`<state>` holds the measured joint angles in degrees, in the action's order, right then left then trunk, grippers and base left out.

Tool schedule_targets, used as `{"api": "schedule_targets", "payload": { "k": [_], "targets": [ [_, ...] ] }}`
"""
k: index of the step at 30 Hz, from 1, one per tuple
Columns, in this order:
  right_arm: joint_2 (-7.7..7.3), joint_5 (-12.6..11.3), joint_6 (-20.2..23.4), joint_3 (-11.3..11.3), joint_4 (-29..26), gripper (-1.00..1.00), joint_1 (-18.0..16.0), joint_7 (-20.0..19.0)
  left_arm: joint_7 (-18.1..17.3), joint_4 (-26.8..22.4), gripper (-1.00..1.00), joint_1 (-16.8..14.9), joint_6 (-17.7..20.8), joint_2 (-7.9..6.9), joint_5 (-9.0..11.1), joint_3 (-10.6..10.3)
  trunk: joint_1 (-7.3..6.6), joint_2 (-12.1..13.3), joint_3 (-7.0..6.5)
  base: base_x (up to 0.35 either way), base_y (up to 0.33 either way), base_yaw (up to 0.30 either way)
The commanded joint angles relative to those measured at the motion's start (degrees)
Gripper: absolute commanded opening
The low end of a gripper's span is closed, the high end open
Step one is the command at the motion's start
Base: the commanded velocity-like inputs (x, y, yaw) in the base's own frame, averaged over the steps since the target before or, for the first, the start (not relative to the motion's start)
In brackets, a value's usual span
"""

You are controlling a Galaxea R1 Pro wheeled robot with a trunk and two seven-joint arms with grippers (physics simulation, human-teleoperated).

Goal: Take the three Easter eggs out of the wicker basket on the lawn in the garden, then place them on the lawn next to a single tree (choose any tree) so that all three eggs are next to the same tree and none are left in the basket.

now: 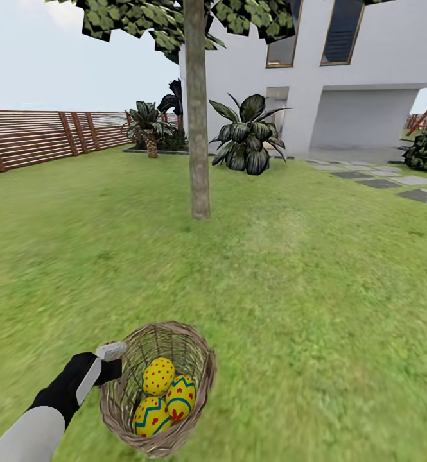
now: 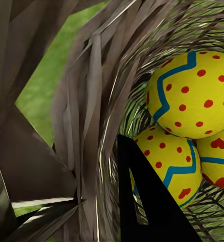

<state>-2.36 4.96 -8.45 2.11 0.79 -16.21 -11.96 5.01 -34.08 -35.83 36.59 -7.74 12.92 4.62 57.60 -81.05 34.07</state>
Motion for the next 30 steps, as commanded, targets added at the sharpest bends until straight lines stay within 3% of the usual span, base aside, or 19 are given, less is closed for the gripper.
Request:
{"api": "schedule_targets", "payload": {
  "k": [1,30],
  "targets": [
    [-0.02,0.51,-0.27,0.17,0.08,1.0,-0.05,0.01,0.44,-0.11,-1.0,-0.03,0.24,0.01,0.96,0.04,0.03,-0.03,0.05,0.34,0.0,0.0],
    [-0.09,0.53,-0.6,0.09,0.08,1.0,-0.05,-0.05,0.53,-0.09,-1.0,-0.03,0.24,0.01,1.05,0.11,0.03,-0.03,0.05,0.34,0.0,0.0]
  ]
}}
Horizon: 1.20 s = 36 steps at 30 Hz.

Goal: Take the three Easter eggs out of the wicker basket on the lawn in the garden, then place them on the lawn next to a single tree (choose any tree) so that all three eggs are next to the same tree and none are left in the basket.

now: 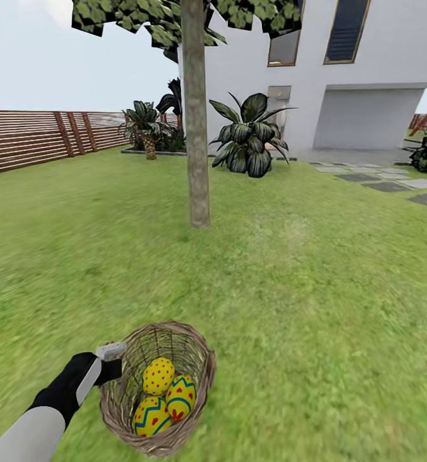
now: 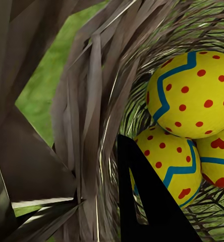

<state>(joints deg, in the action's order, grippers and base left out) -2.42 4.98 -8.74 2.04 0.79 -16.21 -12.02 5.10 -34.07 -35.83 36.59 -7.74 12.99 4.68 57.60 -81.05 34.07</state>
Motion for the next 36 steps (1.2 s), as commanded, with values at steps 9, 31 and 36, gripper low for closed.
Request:
{"api": "schedule_targets", "payload": {
  "k": [9,31,36],
  "targets": [
    [0.02,0.56,-0.31,0.16,0.08,1.0,-0.05,0.0,0.44,-0.12,-1.0,-0.03,0.23,0.01,0.98,0.07,0.03,-0.03,0.05,0.341,0.0,0.0],
    [0.05,0.56,-0.31,0.16,0.08,1.0,-0.05,-0.01,0.45,4.1,-1.0,-0.06,0.06,-0.08,0.72,0.07,0.03,-0.03,0.05,0.34,0.0,0.0],
    [0.05,0.49,-0.08,0.23,0.1,1.0,-0.05,0.05,0.44,4.1,-1.0,-0.07,0.06,-0.02,0.72,0.07,0.03,-0.03,0.05,0.34,0.0,0.0]
  ]
}}
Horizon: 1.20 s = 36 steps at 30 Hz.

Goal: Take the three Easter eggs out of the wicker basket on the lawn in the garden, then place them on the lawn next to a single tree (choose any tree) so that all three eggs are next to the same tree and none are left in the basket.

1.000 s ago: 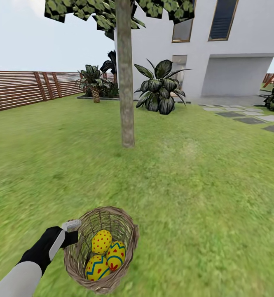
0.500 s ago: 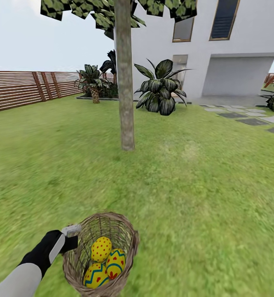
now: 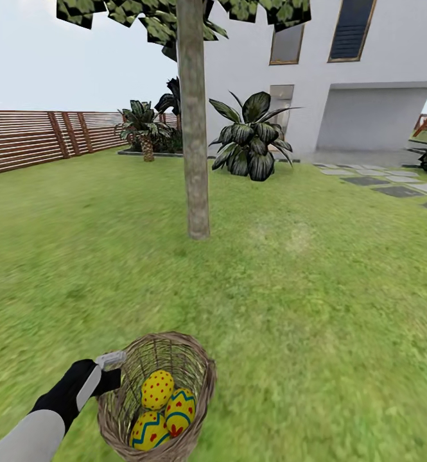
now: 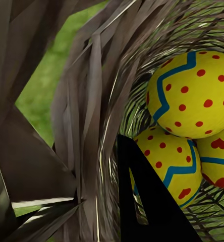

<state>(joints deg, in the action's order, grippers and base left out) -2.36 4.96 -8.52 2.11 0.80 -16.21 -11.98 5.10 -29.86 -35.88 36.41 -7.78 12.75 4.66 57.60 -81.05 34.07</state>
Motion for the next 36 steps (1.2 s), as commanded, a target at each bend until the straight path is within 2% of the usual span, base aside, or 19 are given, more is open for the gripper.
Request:
{"api": "schedule_targets", "payload": {
  "k": [1,10,14,22,29,36],
  "targets": [
    [-0.03,0.52,-0.38,0.15,0.08,1.0,-0.05,0.02,0.43,-0.11,-1.0,-0.03,0.24,0.02,0.96,0.09,0.03,-0.03,0.05,0.341,0.0,0.0],
    [-0.05,0.67,-0.74,0.1,0.07,1.0,-0.05,-0.07,0.43,-0.11,-1.0,-0.06,0.24,0.04,0.96,0.09,0.03,-0.03,0.05,0.341,0.0,0.01],
    [-0.01,0.67,-0.77,0.09,0.07,1.0,-0.05,-0.06,0.43,-0.11,-1.0,-0.04,0.24,0.03,0.96,0.09,0.03,-0.03,0.05,0.341,0.0,0.256],
    [-0.07,0.67,-0.76,0.09,0.07,1.0,-0.05,-0.06,0.43,-0.11,-1.0,-0.04,0.24,0.04,0.96,0.09,0.03,-0.03,0.05,0.341,0.0,0.046],
    [-0.02,0.67,-0.77,0.09,0.08,1.0,-0.05,-0.06,0.47,-0.11,-1.0,-0.06,0.24,0.04,0.96,0.09,0.03,-0.03,0.05,0.341,0.0,0.258],
    [-0.08,0.58,-0.71,0.09,0.07,1.0,-0.05,-0.06,0.44,-0.11,-1.0,-0.06,0.23,0.04,0.96,0.09,0.03,-0.03,0.05,0.34,0.0,0.014]
  ]
}}
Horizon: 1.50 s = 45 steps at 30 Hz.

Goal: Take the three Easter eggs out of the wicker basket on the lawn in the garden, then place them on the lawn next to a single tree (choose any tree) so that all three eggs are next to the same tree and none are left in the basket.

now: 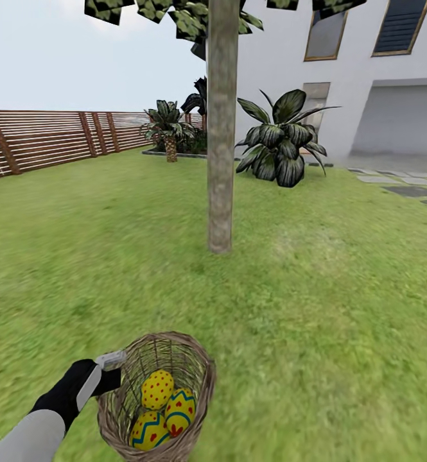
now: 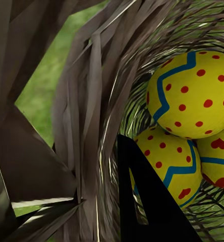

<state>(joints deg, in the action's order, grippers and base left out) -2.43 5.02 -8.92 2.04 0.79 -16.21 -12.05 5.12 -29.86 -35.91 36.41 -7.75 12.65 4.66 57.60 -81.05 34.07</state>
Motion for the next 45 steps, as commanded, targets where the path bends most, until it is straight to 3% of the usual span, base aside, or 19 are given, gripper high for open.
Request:
{"api": "schedule_targets", "payload": {
  "k": [1,39,41,43,44,45],
  "targets": [
    [0.0,0.51,-0.31,0.18,0.08,1.0,-0.05,0.01,0.42,-0.11,-1.0,-0.02,0.24,0.02,1.06,0.09,0.03,-0.03,0.05,0.34,0.0,0.0],
    [-0.13,0.5,-0.3,0.16,0.01,1.0,-0.05,0.0,0.44,-0.11,-1.0,-0.01,0.23,0.02,1.06,0.09,0.03,-0.03,0.05,0.34,0.0,0.0],
    [-0.19,0.4,0.01,0.06,-1.68,1.0,-0.12,-0.6,0.43,-0.03,-1.0,0.02,0.15,0.09,1.21,0.09,0.03,-0.03,0.05,0.341,0.0,0.0],
    [-0.47,0.47,0.93,0.22,-9.15,1.0,-0.22,-1.81,0.42,-0.03,-1.0,0.0,0.15,0.1,1.31,0.09,0.03,-0.03,0.05,0.341,0.0,0.0],
    [-0.68,0.44,3.43,0.18,-14.31,1.0,-0.22,-4.48,0.42,-0.05,-1.0,-0.02,0.15,0.1,1.32,0.09,0.03,-0.03,0.05,0.341,0.0,0.0],
    [-1.43,0.16,9.41,-0.12,-21.44,1.0,-0.22,-9.19,0.42,-0.06,-1.0,-0.02,0.15,0.1,1.32,0.09,0.03,-0.03,0.05,0.341,0.0,0.0]
  ]
}}
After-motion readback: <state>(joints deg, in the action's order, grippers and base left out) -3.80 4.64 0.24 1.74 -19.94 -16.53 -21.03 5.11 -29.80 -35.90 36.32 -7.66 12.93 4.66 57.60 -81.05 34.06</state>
